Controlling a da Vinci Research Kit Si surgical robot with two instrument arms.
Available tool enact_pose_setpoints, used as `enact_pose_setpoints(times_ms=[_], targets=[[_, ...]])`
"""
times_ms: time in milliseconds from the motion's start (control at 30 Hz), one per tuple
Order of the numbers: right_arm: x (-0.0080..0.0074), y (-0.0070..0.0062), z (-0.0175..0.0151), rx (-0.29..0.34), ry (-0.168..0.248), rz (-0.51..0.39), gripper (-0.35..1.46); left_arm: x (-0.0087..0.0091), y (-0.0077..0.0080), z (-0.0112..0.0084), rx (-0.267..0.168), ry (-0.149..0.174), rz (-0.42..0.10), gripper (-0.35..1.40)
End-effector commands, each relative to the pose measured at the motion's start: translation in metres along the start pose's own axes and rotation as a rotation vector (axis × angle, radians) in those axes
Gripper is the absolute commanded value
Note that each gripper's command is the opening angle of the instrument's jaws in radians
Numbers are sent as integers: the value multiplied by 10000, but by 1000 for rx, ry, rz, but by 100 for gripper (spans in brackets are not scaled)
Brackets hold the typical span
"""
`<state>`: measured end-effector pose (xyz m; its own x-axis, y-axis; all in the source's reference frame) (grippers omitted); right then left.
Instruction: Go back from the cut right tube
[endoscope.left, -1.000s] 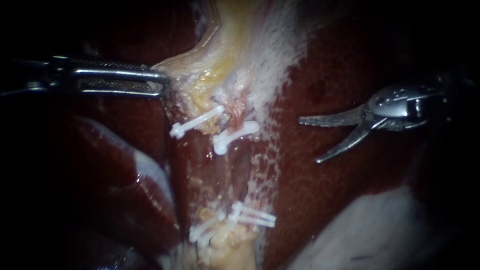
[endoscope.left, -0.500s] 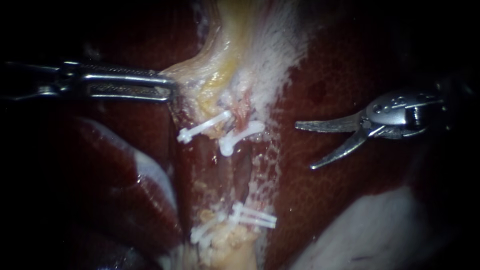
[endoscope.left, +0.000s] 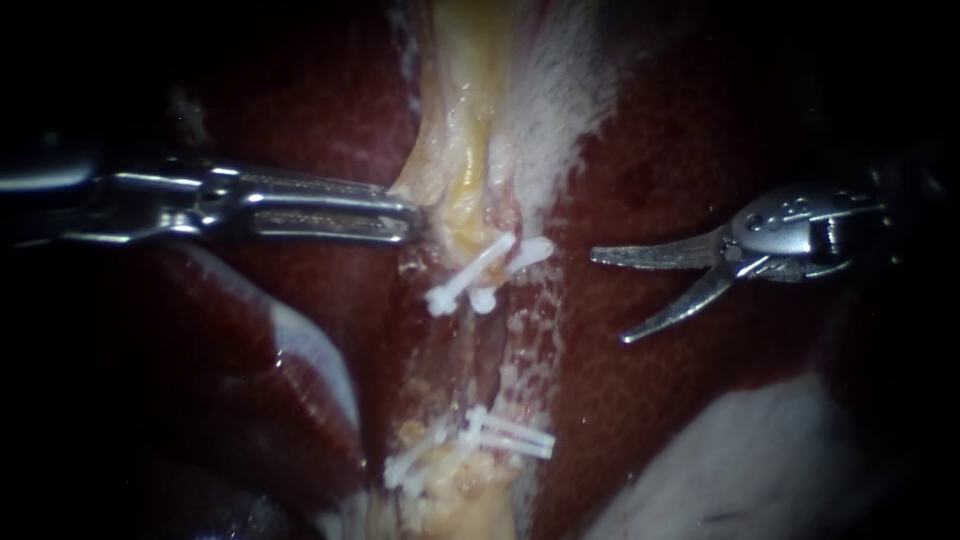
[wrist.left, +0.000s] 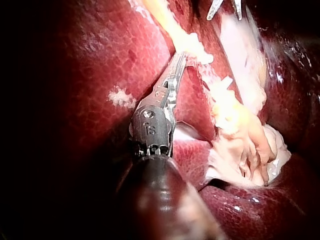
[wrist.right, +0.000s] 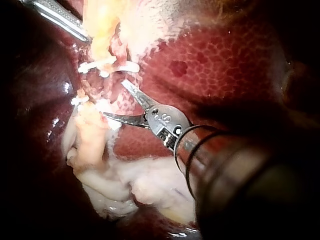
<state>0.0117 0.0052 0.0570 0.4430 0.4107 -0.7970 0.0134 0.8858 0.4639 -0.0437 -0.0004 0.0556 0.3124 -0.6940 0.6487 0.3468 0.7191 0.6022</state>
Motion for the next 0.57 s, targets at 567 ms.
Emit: enact_pose_setpoints(times_ms=[567], targets=[[-3, -1, 0, 11, 0, -2, 143, 3, 5, -2, 5, 4, 2, -35]])
